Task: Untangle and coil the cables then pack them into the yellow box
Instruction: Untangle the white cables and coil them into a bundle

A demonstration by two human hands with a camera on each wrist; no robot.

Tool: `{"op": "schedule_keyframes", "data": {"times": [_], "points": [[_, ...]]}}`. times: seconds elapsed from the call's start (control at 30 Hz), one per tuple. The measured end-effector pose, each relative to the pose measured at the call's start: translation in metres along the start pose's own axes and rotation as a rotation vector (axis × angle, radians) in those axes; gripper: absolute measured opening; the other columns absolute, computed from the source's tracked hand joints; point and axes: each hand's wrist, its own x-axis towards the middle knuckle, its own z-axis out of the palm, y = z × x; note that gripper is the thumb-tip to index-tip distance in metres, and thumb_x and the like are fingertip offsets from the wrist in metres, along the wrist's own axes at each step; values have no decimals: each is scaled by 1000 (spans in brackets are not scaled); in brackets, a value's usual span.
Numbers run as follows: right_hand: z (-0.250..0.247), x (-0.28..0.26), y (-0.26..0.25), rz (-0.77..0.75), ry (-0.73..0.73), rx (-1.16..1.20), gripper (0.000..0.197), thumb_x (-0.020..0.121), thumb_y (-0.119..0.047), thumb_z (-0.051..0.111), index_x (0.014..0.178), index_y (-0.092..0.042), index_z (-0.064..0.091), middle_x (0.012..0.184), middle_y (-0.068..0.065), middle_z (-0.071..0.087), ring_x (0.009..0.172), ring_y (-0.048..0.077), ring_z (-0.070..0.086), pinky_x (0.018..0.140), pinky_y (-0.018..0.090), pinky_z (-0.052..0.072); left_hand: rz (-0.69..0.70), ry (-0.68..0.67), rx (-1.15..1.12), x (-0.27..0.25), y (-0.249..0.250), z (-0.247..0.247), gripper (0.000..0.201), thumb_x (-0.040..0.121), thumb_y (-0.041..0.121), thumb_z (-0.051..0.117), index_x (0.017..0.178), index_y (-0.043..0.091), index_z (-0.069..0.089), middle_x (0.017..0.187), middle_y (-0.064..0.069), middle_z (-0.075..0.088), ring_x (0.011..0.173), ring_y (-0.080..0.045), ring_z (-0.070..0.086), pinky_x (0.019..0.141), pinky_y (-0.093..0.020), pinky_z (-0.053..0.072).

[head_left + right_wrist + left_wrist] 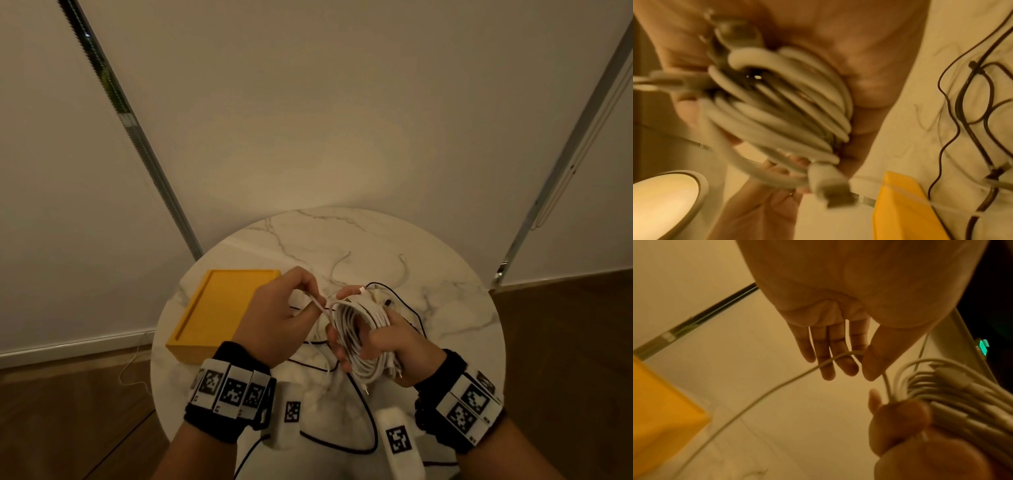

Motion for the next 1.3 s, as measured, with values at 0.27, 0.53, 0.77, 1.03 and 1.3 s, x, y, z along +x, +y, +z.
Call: {"op": "schedule_keyframes", "data": {"times": [0.27, 0.53, 0.77, 1.03, 1.3], "points": [[-4, 10, 11, -146, 349, -234, 59, 56, 7, 60, 115, -2, 58, 87, 14, 60, 78, 27, 61, 89, 61, 50, -136, -144, 152, -2, 8, 5, 29, 99, 22, 56, 78, 4, 66, 63, -6, 60, 58, -13, 51, 60, -38, 45], [-6, 12, 22, -248, 365, -440, 68, 61, 3, 67, 125, -12, 52, 97, 20, 60, 84, 19, 61, 69, 41, 53, -330, -79, -333, -5, 16, 30, 27, 104, 19, 45, 111, 9, 70, 101, -3, 75, 98, -16, 70, 89, -44, 57], [-10, 13, 23, -327, 321, -477, 70, 60, 14, 62, 124, -11, 46, 84, -11, 63, 73, 6, 59, 59, 24, 48, -458, -95, -750, -6, 34, 34, 32, 105, 5, 39, 118, 5, 68, 112, -9, 74, 109, -22, 69, 89, -29, 56], [-10, 9, 19, -384, 305, -414, 70, 68, 12, 71, 128, -10, 42, 84, 3, 58, 75, 17, 57, 63, 31, 50, -266, -258, -694, -8, 40, 26, 35, 106, 8, 37, 133, 7, 60, 127, -10, 67, 124, -24, 60, 107, -41, 46], [-10, 7, 15, -389, 309, -415, 72, 72, -14, 82, 129, -14, 39, 94, 12, 64, 87, 22, 65, 74, 33, 57, -311, -74, -659, -9, 42, 20, 20, 99, 10, 56, 98, 8, 77, 99, -6, 77, 97, -23, 71, 86, -35, 55]]}}
